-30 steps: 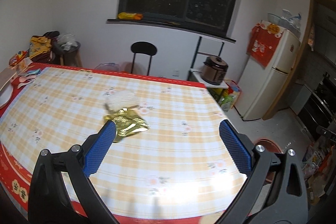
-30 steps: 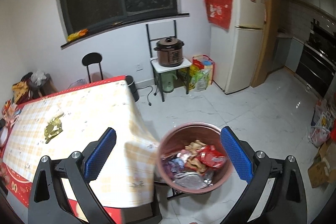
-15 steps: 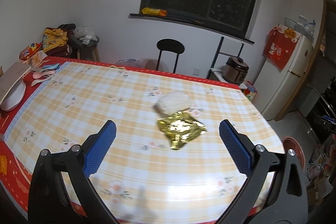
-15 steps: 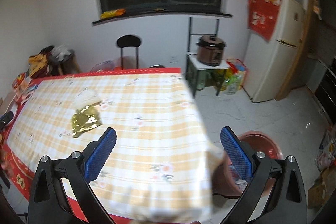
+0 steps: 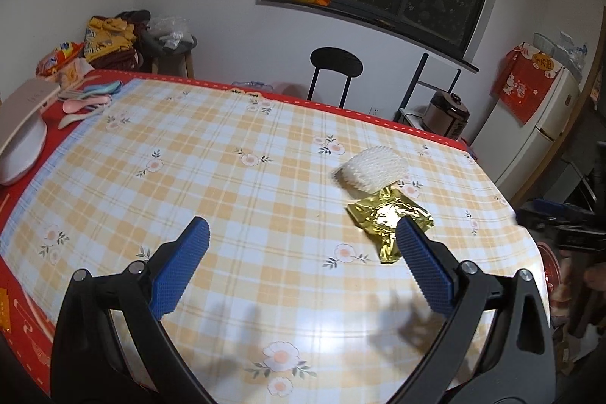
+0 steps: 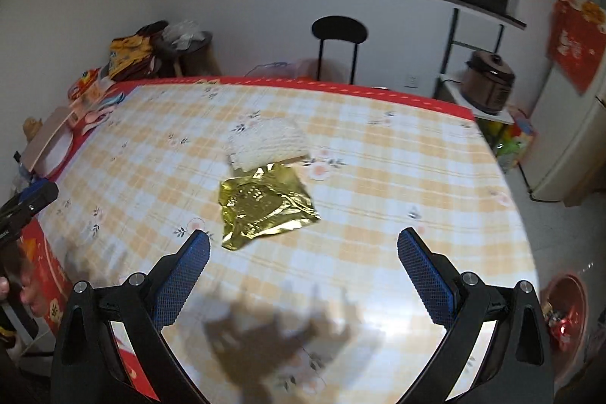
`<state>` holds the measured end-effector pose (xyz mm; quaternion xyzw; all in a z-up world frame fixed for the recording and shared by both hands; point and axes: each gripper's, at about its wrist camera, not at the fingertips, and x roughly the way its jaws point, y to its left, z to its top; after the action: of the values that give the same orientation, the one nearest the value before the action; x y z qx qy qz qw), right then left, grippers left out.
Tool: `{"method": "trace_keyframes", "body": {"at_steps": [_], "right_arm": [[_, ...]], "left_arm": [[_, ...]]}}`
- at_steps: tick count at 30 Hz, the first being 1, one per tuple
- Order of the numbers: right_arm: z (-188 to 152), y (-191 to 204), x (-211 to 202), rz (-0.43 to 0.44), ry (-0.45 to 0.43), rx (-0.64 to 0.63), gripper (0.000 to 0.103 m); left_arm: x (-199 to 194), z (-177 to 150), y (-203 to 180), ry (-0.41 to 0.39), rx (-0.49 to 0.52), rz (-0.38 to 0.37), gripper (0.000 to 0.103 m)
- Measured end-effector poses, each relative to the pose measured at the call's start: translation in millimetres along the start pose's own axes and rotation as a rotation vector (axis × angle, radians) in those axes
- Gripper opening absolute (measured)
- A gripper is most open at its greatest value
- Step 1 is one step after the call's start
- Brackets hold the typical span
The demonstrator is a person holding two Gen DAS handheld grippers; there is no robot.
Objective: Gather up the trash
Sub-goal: 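Grasp the gold foil with the right tool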
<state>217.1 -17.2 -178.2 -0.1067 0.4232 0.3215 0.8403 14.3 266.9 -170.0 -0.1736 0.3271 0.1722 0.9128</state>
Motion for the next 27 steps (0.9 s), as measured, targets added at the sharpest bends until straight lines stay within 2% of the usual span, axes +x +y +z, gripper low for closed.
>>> {"method": "trace_keyframes", "body": {"at_steps": [5,8,13,15,20,25,26,27], "right_arm": [[12.0,3.3,59.3,0.051,0.035,0.008,0.098],[18.9,2.3,99.3,0.035,0.065,-0.012,0.097],[27.4,-5.8,157.0,0.054,0.141,0.002,0.084],[29.0,-4.6,171.2,0.068,0.158,-0.009,0.081],[31.4,0.0,196.0,0.107,0.186,-0.041,0.081],[28.5,-6.8,204.7,0.211,0.215,0.013,0.081],[27.6,-5.2,204.5,0.215,0.214,-0.002,0.079],[25.9,-2.5,203.5,0.232,0.216,-0.031,0.07]], "left_arm": [[24.4,5.3,14.2,0.017,-0.016,-0.013,0.097],[43.6,8.2,18.2,0.039,-0.02,-0.02,0.097],[76.1,12.0,17.7,0.077,-0.015,-0.038,0.097],[90.4,13.1,15.5,0.094,-0.011,-0.05,0.097],[120.6,17.1,7.3,0.125,0.007,-0.087,0.097],[149.9,25.4,-1.8,0.155,0.014,-0.151,0.097],[154.1,27.1,-3.2,0.158,0.014,-0.161,0.097],[159.1,29.0,-4.7,0.162,0.013,-0.174,0.097]]}}
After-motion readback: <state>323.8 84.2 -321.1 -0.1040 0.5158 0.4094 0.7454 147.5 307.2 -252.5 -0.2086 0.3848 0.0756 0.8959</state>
